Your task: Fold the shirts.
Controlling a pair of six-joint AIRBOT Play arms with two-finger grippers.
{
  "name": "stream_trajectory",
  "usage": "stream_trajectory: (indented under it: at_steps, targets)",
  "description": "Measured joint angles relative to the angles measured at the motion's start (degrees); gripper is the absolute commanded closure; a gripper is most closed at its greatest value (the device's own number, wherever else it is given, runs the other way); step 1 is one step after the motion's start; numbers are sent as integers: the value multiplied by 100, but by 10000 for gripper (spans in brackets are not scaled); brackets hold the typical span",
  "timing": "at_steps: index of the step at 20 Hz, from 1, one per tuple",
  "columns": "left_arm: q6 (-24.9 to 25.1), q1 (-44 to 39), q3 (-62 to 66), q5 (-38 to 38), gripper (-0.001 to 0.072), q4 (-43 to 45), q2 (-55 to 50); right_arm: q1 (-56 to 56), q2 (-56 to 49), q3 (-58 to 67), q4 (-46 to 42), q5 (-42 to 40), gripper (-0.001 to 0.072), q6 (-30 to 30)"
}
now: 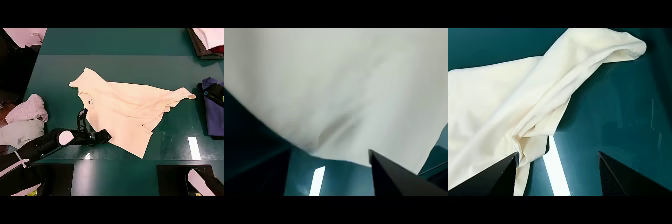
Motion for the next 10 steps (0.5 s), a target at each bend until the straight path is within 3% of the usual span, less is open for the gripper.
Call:
stream_trajectory:
  at_steps: [1,2,3,4,6,7,8,10]
  targets:
    - [-13,0,-11,133,117,-66,-28,0,0,0,2,-2,137,0]
    - [-20,0,-17,262,166,-166,-70,0,0,0,2,0,137,0]
    - [-22,0,-20,367,295,-262,-120,0,0,0,2,-2,137,-2]
    - [-24,0,-26,448,349,-350,-199,0,0,0,2,-2,137,-2]
    - [-24,0,-17,588,351,-551,-302,0,0,0,2,-2,137,-2]
    - [-24,0,2,636,457,-623,-337,0,0,0,2,-2,137,-2]
    - [-28,0,31,680,677,-656,-365,0,0,0,2,-2,137,-2]
    - [33,7,155,772,684,-723,-372,0,0,0,2,-2,137,-2]
